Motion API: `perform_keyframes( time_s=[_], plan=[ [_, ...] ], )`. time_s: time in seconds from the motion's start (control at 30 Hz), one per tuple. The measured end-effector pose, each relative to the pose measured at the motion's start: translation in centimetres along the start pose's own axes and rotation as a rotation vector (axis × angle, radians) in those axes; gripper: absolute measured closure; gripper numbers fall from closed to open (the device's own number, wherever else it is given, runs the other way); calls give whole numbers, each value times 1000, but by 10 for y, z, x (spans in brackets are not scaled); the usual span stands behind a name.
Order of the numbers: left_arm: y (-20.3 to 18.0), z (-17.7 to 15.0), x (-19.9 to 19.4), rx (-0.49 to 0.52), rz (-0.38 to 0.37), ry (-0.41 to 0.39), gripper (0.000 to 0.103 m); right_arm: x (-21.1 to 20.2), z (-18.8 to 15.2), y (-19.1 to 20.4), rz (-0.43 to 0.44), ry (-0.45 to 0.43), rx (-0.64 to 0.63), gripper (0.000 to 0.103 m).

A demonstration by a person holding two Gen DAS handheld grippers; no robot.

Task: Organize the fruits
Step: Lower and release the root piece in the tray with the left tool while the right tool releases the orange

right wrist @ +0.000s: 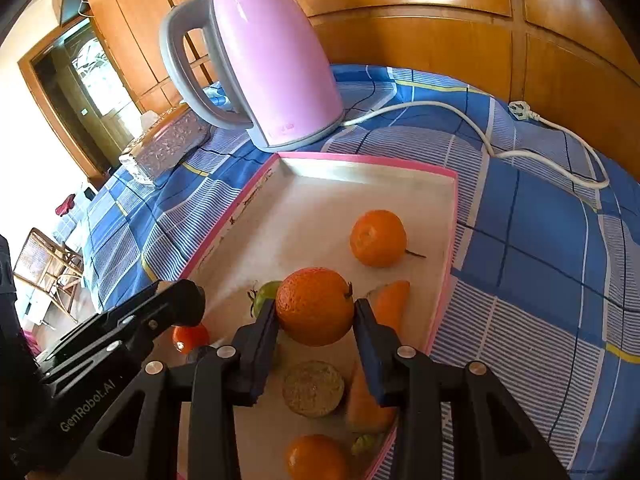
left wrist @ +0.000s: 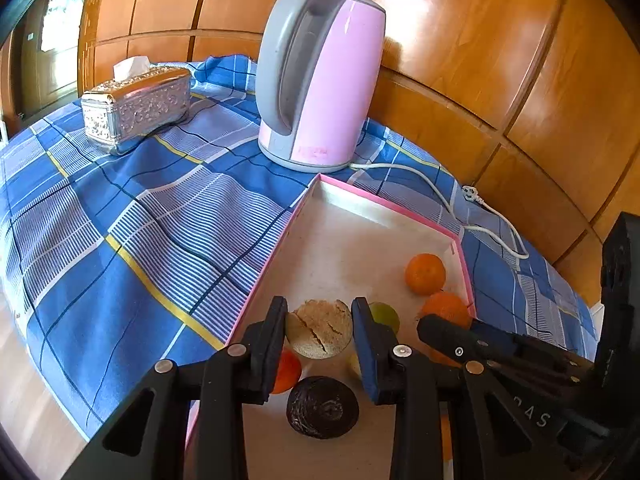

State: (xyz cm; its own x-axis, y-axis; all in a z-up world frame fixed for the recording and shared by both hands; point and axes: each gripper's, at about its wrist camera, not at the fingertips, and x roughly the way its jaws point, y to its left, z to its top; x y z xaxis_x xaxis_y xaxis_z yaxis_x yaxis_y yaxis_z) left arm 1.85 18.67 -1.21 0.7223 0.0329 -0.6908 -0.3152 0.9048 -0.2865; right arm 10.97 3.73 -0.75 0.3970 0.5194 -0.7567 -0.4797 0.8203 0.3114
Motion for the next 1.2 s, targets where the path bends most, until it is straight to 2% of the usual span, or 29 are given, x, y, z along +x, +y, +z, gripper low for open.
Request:
perform_keyframes(
  time_s=[0.27, 0.57, 0.93, 1.2],
  plan=[
    [-6, -1, -8, 19, 4, -26, 69, -9, -2, -2, -6, -27, 15, 62],
    [-7, -4, -11, 24, 24, -17, 69, -15, -9, -5, -18, -34, 27, 62],
    [-8, -10, -17, 35, 36, -21, 63, -24, -22, -1, -74, -45, -17, 62],
    [-6, -14, -20, 24, 56, -23, 61, -23, -36, 8, -61, -17, -75, 62]
  ],
)
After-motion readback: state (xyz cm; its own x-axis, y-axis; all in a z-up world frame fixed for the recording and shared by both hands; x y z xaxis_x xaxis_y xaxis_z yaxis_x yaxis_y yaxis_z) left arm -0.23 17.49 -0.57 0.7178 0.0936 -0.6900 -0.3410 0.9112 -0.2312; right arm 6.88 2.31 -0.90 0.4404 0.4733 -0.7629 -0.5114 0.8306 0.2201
